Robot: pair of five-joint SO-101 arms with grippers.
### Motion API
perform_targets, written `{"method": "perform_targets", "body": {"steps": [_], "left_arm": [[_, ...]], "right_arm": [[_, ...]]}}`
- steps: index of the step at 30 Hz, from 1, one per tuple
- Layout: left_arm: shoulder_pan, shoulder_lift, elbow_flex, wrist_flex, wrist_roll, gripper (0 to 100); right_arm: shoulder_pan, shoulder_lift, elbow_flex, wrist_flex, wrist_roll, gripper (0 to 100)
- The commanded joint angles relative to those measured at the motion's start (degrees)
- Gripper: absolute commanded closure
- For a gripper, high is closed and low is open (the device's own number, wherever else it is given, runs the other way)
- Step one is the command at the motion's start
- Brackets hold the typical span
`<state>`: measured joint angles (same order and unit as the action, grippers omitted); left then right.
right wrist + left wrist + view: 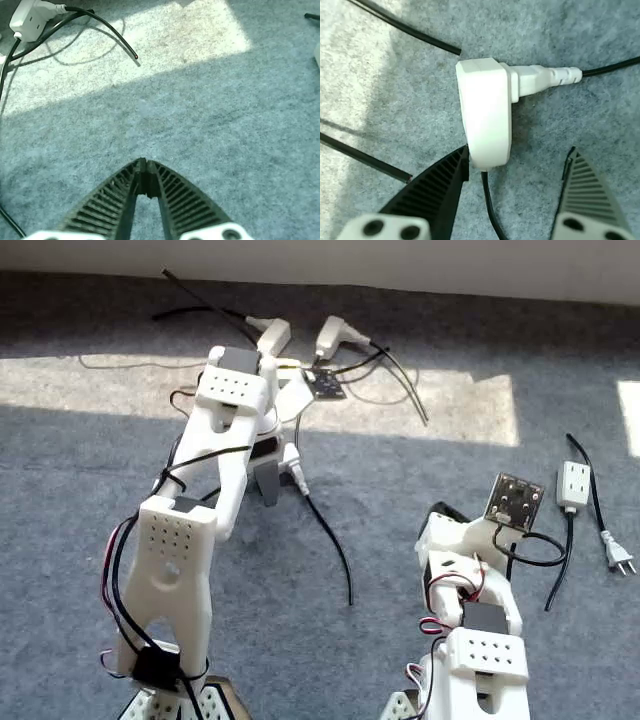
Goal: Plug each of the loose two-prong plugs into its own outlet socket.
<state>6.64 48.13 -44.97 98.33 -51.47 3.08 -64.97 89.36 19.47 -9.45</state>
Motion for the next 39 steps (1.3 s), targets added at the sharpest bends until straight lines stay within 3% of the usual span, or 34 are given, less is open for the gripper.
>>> {"method": "perform_targets", "body": {"steps": [1,5,10,17,22,25,30,36,39], "left_arm": [[0.13,-0.48,-0.22,-1.85,-0.09,82],[0.84,-0.57,-1.45,-4.48,0.79,96],[0.31,-0.13,-3.91,-10.29,10.73,96],[0.57,-0.57,-5.58,-20.31,28.57,96],[0.13,-0.31,-16.92,-22.07,47.82,96],[0.31,-0.22,-24.22,-23.82,54.86,96],[1.54,-0.13,-27.38,-32.35,56.26,96],[1.1,3.56,-20.97,-49.58,56.09,96],[0.13,7.78,-21.32,-56.18,56.09,90]], "right_arm": [[-0.4,-0.57,-0.13,-1.45,-0.53,99.1],[-0.4,-0.57,-0.13,-1.45,-0.53,99.1],[-0.4,-0.57,-0.13,-1.45,-0.53,99.1],[-0.4,-0.57,0.66,-1.54,-0.53,99.1],[-0.4,-0.57,0.66,-1.54,-0.44,99.1],[-0.4,-0.57,0.75,-1.54,-0.44,99.1],[-0.4,-0.57,0.75,-1.54,-0.44,99.1],[-0.4,-0.57,0.84,-1.54,-0.44,99.1],[-0.4,-0.57,0.84,-1.54,-0.44,99.1]]}}
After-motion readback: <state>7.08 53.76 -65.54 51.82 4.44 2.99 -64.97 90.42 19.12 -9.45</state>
